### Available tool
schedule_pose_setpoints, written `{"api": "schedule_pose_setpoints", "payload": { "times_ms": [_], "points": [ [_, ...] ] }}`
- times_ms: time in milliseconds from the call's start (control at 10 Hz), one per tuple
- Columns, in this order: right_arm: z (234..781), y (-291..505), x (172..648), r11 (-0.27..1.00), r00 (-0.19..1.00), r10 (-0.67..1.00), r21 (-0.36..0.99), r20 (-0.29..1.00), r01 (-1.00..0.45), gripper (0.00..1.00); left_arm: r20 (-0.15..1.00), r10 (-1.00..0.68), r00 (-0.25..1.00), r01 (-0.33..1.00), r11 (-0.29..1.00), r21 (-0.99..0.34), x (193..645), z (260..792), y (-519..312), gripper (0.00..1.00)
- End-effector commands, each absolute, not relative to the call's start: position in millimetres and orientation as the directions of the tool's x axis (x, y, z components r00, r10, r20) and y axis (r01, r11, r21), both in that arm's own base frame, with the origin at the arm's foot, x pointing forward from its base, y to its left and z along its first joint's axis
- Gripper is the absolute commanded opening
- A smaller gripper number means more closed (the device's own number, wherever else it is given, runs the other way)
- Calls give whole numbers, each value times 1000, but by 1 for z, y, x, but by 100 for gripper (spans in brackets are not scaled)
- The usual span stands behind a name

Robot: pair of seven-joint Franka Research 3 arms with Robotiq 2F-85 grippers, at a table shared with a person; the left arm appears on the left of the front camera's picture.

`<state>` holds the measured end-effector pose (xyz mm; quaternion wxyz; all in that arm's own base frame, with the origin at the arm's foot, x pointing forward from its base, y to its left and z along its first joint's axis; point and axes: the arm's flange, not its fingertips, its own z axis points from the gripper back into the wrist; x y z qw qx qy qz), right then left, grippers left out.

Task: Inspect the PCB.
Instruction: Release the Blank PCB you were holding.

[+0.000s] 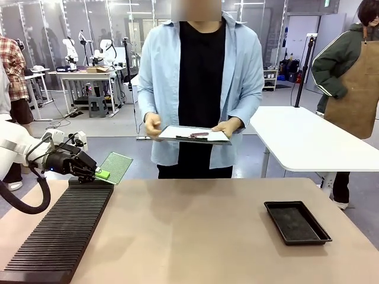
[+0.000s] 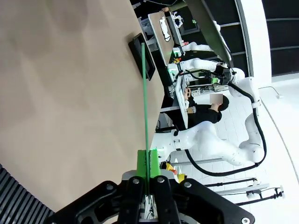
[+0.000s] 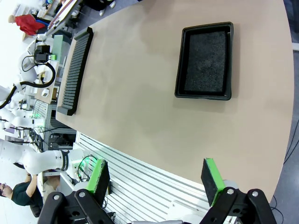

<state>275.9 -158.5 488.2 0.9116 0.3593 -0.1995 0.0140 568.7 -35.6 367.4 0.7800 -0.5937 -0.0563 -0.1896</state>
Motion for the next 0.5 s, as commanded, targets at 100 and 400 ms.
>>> {"api": "schedule_pose_setpoints", "payload": {
  "times_ms": [100, 400],
  "points": [
    [489, -160, 275, 740, 918, -105, 647, 383, -185, 100, 318, -226, 921, 367, 232, -901, 567, 370, -37, 0],
    [489, -160, 275, 740, 918, -105, 647, 383, -185, 100, 318, -226, 921, 367, 232, -901, 567, 370, -37, 0]
  ]
}}
